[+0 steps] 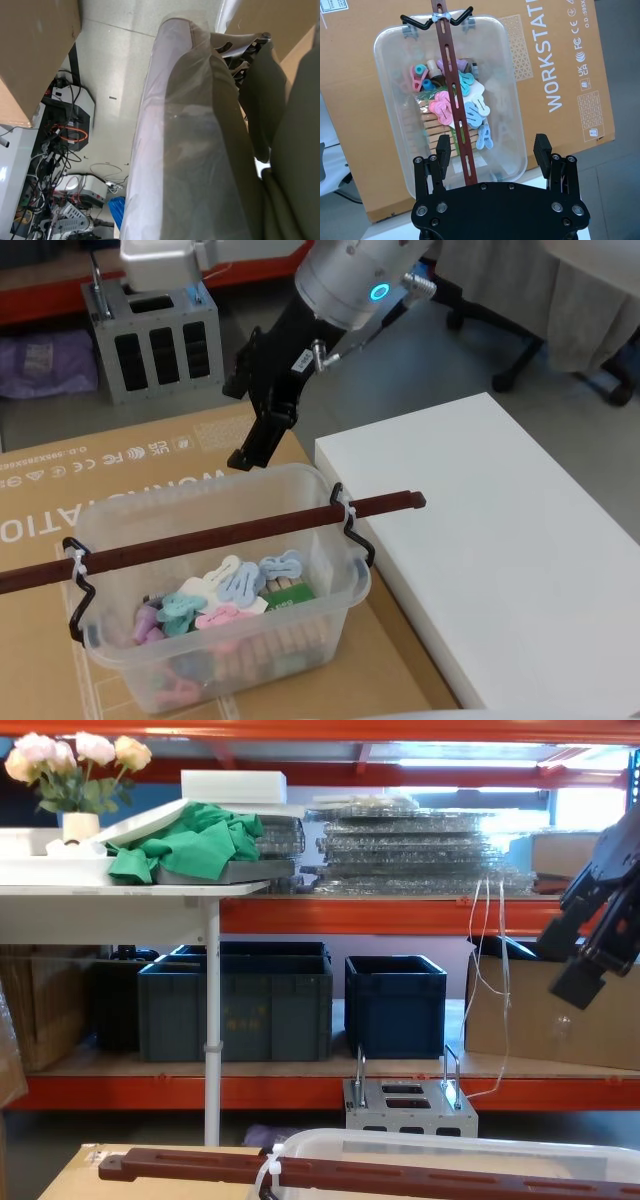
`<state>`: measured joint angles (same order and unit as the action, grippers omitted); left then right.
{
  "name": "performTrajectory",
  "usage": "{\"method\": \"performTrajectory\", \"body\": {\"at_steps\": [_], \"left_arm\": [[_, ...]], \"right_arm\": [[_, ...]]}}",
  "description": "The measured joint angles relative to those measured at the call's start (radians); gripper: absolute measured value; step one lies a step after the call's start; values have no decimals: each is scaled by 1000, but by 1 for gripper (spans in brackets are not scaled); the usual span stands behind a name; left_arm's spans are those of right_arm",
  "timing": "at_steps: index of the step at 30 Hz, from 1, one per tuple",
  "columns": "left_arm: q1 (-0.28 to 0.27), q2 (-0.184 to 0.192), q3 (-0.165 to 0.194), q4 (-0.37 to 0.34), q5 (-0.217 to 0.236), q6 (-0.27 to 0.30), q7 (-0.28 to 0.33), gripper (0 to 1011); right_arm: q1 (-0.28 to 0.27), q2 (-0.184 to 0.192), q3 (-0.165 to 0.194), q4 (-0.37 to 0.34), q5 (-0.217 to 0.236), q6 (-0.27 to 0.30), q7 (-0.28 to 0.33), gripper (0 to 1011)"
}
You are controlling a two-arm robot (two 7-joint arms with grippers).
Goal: Use one hand to grasp the basket and place it at the designated location.
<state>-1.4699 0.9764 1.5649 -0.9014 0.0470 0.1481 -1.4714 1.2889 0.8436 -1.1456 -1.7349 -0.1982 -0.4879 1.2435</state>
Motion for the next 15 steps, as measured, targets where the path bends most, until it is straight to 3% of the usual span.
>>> {"method": "performTrajectory", "body": {"at_steps": [15], "left_arm": [[0, 0, 0, -1, 0, 0, 0, 0]], "right_arm": [[4, -64, -56, 34, -35, -6, 8, 1001]]}}
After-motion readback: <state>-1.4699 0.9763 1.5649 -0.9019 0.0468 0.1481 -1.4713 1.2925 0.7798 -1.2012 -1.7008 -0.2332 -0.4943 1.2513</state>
